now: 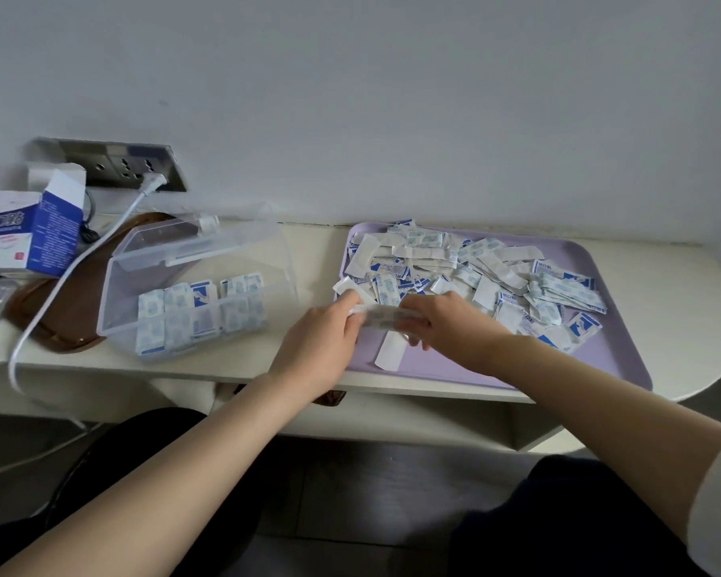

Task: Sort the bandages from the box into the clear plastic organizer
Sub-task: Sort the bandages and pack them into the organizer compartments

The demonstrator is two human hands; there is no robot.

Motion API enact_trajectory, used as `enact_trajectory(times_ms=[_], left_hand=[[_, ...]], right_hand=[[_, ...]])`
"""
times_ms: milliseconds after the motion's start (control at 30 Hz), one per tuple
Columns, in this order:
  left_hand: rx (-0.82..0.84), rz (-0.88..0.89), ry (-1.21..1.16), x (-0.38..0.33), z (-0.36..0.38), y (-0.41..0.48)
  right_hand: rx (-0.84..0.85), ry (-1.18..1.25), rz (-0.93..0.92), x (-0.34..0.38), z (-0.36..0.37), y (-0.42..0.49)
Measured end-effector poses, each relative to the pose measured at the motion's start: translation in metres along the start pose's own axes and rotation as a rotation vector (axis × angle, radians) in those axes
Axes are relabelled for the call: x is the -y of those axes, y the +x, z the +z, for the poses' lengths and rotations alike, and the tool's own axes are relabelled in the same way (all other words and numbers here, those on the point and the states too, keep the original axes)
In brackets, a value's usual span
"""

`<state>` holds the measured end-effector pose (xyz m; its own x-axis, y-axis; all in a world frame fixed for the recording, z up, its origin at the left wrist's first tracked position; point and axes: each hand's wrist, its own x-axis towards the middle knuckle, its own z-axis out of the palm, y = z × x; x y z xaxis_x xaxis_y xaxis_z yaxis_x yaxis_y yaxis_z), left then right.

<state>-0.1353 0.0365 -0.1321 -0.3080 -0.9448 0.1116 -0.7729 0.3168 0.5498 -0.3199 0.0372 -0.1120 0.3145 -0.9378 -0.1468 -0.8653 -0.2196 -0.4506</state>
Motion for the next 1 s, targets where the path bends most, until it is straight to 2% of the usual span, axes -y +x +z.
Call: enact_trajectory(times_ms=[233, 400, 533, 700, 833, 1000], left_hand=[[-0.125, 0.065, -0.157, -0.003, -0.034, -0.003], [-0.102, 0.091, -0.240, 0.011, -0.050, -0.017], [-0.116, 0.088, -0.262, 0.024, -0.059, -0.030], [-0.154, 0.127, -0.202, 0.034, -0.073, -0.040], [-0.198, 0.145, -0.133, 0.045, -0.091, -0.050], [-0.295, 0.182, -0.046, 0.066, -0.122, -0.053]], right_hand=[[0.007, 0.028, -0.059, 0.016, 0.000, -0.003], [0.011, 0.061, -0.122, 0.026, 0.009, -0.002], [-0.102, 0.081, -0.217, 0.042, 0.017, -0.001], [-0.287, 0.242, -0.257, 0.071, 0.025, 0.004], [-0.255, 0.356, -0.168, 0.092, 0.037, 0.008], [-0.332, 0.360, -0.197, 0.131, 0.037, 0.025]])
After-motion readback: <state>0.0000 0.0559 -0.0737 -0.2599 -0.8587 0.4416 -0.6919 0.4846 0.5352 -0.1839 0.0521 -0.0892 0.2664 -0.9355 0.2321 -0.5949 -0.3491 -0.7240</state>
